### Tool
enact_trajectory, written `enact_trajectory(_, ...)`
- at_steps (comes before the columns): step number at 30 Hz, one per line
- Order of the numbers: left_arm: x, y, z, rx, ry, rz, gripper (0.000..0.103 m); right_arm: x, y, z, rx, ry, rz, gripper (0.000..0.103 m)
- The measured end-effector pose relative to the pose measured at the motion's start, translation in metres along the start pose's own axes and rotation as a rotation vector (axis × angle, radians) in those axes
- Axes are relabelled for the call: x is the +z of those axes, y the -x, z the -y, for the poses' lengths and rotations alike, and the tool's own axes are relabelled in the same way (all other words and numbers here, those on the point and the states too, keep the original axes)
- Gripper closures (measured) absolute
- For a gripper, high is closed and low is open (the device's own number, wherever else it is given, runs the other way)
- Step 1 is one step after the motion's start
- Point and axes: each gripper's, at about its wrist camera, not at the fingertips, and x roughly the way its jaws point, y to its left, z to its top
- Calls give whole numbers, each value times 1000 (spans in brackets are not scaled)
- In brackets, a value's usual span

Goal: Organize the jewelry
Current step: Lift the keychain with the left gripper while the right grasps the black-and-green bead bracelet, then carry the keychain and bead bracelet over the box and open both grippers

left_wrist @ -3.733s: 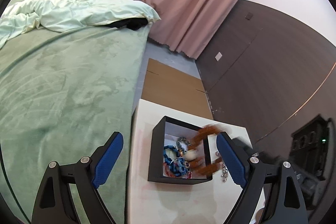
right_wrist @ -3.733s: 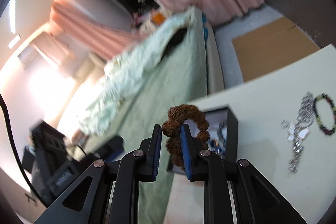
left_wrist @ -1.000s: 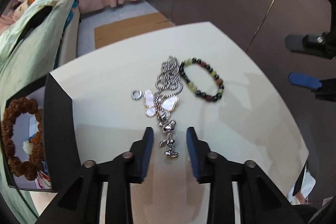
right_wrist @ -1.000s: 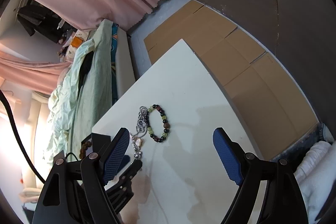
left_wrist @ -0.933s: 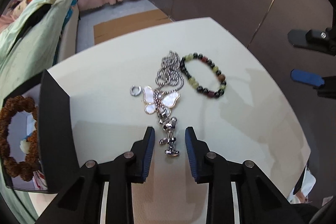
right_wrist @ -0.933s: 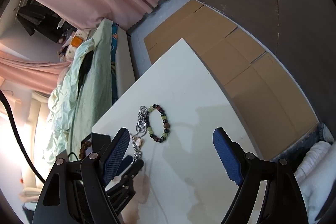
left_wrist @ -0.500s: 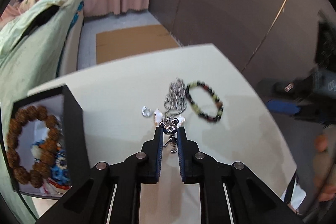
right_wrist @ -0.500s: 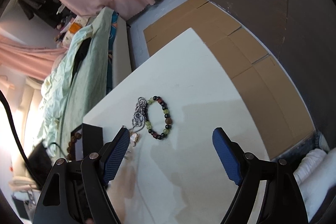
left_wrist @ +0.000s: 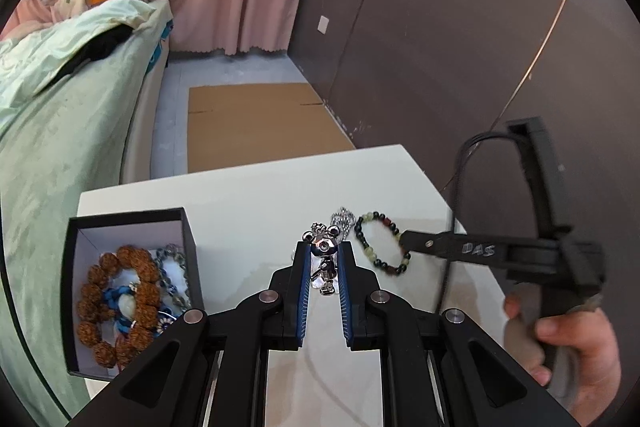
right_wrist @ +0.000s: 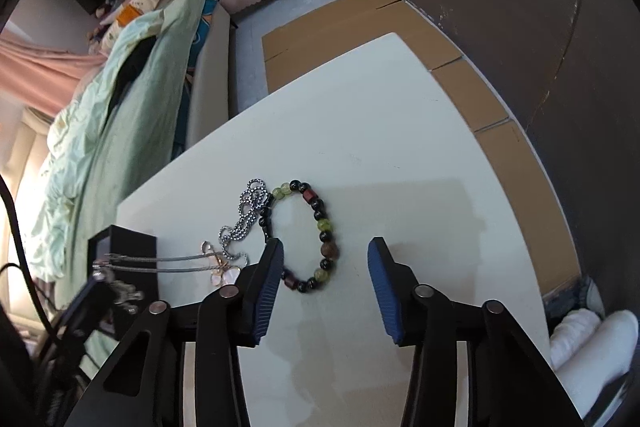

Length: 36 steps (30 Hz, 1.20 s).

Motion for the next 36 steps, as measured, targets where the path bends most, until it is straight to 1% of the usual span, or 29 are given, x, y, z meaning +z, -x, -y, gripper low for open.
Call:
enact_trajectory(2,2,4,-1,-4,5,10,89,2,-4,-5,-31,22,2,62)
enact_trajectory(5,5,9,-4,-11,11,25,89,2,-11,-14,-65,56,-3,74)
enact_trajectory(6,6,12,-4,-13,13,31,89,2,-12,-19,-98,81,9,75)
enact_trajectory(9,10,21,-6,-28,23,51,89,1,-13,-30,-158,136,19,78)
enact_trajectory(10,11,24,-7,-36,29,57,89,-1,-14,-33,-186,160,21,81)
enact_trajectory(11,12,28,-7,-39,31,68,89,-2,-14,-35,-197,171,19,91)
enact_trajectory(12,13,32,-6,-37,30,78,89,-2,-14,-36,-199,180,20,91)
enact_trajectory(14,15,43,-3,-39,27,102,89,-4,-11,-36,-184,177,13,92)
enact_trajectory(17,21,58,-1,-46,23,140,89,-6,-2,-35,-122,161,23,92)
enact_trajectory(27,43,118,9,-84,38,293,89,-17,54,-42,13,145,159,92)
enact_trajectory(32,43,144,13,-83,35,344,89,-21,79,-40,86,133,216,92)
enact_trajectory(36,41,164,12,-81,33,384,89,-27,96,-46,135,135,263,92)
